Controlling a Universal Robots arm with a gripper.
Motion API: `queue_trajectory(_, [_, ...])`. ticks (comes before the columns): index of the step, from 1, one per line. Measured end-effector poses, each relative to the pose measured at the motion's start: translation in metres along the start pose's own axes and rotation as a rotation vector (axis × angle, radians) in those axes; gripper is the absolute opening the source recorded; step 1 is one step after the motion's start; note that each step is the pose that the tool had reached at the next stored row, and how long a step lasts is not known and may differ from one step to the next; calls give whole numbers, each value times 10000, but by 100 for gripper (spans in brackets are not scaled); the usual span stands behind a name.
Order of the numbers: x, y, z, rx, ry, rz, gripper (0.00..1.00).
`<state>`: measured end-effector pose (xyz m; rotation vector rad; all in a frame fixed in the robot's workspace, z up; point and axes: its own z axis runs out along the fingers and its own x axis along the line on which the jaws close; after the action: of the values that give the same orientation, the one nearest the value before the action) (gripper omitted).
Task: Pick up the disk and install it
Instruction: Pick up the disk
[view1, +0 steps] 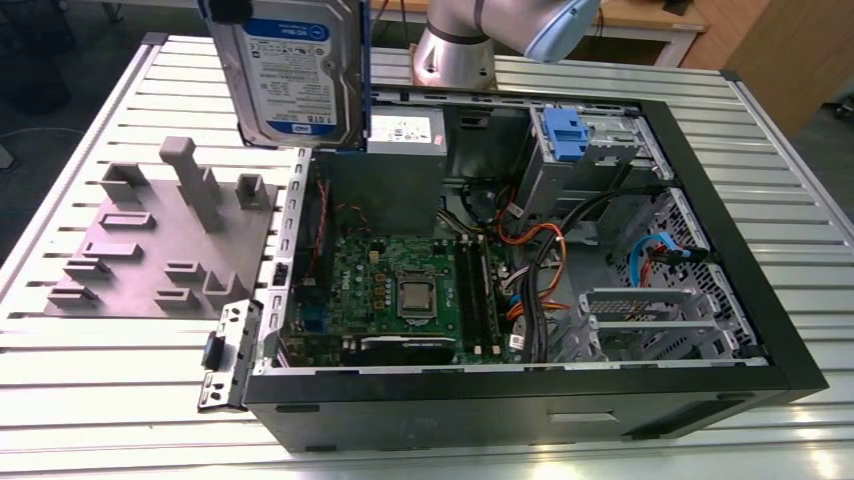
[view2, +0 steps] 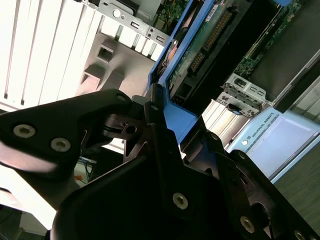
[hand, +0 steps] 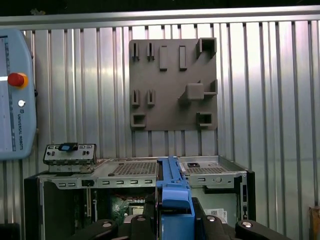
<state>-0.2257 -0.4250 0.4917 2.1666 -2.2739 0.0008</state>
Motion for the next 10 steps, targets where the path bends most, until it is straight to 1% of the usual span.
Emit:
queue_trajectory(6, [-2,-32,1,0,0,1,36])
queue_trajectory(10, [-3,-74,2,0,0,0,36])
